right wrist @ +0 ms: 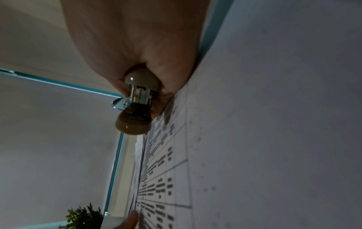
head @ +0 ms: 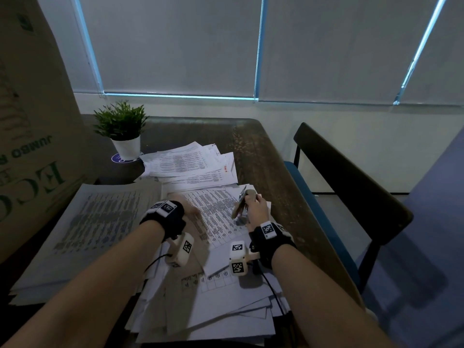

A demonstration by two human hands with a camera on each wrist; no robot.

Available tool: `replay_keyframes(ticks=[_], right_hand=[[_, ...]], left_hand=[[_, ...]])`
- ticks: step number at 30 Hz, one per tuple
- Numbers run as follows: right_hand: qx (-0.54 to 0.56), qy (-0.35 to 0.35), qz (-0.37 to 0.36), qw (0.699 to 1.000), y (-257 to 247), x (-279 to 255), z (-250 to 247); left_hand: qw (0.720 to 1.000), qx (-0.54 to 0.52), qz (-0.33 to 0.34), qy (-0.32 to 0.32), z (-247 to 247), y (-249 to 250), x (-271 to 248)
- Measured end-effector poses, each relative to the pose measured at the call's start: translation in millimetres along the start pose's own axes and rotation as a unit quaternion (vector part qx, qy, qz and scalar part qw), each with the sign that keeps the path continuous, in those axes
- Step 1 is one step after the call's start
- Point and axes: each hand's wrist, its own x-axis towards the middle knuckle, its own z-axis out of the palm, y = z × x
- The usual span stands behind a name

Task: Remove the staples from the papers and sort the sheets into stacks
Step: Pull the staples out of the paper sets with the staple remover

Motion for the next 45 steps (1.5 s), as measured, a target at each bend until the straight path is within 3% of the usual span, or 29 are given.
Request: replay_keyframes(ticks=[5, 13, 20, 23, 26, 30, 33, 37, 40, 42, 45], right_hand=[[0.002, -0.004, -0.02, 1.0, -4, -7, 0], [0.038, 0.019, 0.0, 0.999, 10, 8, 0], [0.05, 0.021, 0.01, 0.998, 17, 17, -1], [0.053, 0.021, 0.004, 0.998, 6, 6, -1], [0.06, 0.016, 0.006, 0.998, -1, -2, 0], [0.015, 0.017, 0.03, 0.999, 16, 20, 0], [-0.06, 0.005, 0.063, 0.996, 11, 35, -7], [-0.064, -0.014, 0.046, 0.997, -50, 8, -7], [-0.101, -0.042, 0.024, 0.994, -59, 13, -1], [-0.104, -0.088, 0.043, 0.99, -72, -16, 2], [-0.171, -0.133, 0.031, 0.976, -78, -41, -1]], left_hand=[[0.997, -0.066, -0.019, 0.019, -3, -4, -2], [0.996, 0.005, -0.021, 0.091, -6, 4, -21], [1.0, 0.006, -0.012, -0.008, -8, 14, -30], [0.997, -0.067, -0.026, -0.029, -16, 10, -35], [0.98, -0.19, -0.038, -0.035, -16, 3, -33], [0.948, -0.311, -0.053, 0.03, -7, -8, -25], [0.923, -0.381, -0.048, -0.019, -3, -10, -34], [0.89, -0.456, -0.002, 0.02, 2, -11, -43], [0.865, -0.497, 0.038, -0.049, 15, -13, -50], [0.876, -0.473, 0.046, -0.075, 26, -10, -60], [0.919, -0.385, 0.062, -0.065, 35, -5, -76]])
